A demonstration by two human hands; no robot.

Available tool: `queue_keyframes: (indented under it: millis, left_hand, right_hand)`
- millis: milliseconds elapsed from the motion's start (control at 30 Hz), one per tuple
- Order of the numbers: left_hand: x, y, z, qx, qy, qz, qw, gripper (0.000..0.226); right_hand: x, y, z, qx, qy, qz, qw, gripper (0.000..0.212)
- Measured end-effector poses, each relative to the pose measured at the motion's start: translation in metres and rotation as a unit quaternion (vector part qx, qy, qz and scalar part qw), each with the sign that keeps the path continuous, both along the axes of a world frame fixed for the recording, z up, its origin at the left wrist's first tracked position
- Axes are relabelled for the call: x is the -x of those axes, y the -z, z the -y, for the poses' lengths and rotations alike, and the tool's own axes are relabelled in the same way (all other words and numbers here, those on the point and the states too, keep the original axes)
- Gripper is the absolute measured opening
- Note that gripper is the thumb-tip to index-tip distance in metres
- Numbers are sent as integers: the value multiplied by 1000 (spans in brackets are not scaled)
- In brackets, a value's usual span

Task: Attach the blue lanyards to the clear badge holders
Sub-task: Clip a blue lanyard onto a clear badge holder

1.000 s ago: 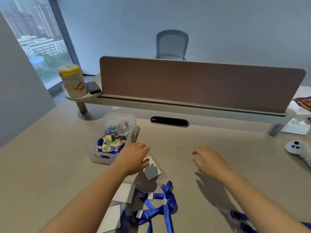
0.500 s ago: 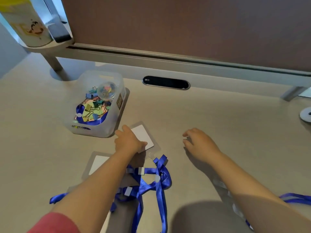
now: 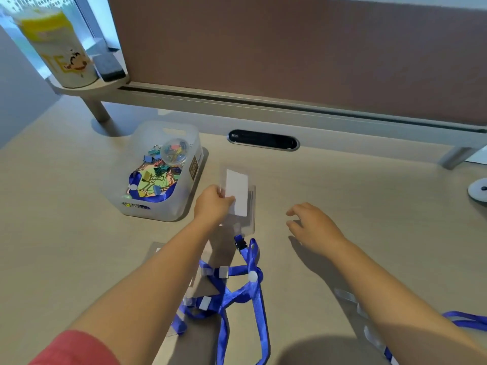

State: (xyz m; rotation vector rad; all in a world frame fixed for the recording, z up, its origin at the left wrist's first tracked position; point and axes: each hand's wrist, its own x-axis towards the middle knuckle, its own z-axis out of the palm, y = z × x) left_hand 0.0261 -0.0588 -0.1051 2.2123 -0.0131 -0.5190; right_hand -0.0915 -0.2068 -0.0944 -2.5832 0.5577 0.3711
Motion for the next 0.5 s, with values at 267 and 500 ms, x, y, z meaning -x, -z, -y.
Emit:
queue_keyframes:
  millis: [267, 500]
  left_hand:
    - [-8, -87, 12, 236, -14, -10, 972, 10]
    - [-3, -127, 3, 361, -21, -83, 928, 9]
  right_hand:
    - [-15, -56, -21, -293, 87, 95, 948, 39]
    - [-22, -93, -40, -360, 72, 166, 915, 13]
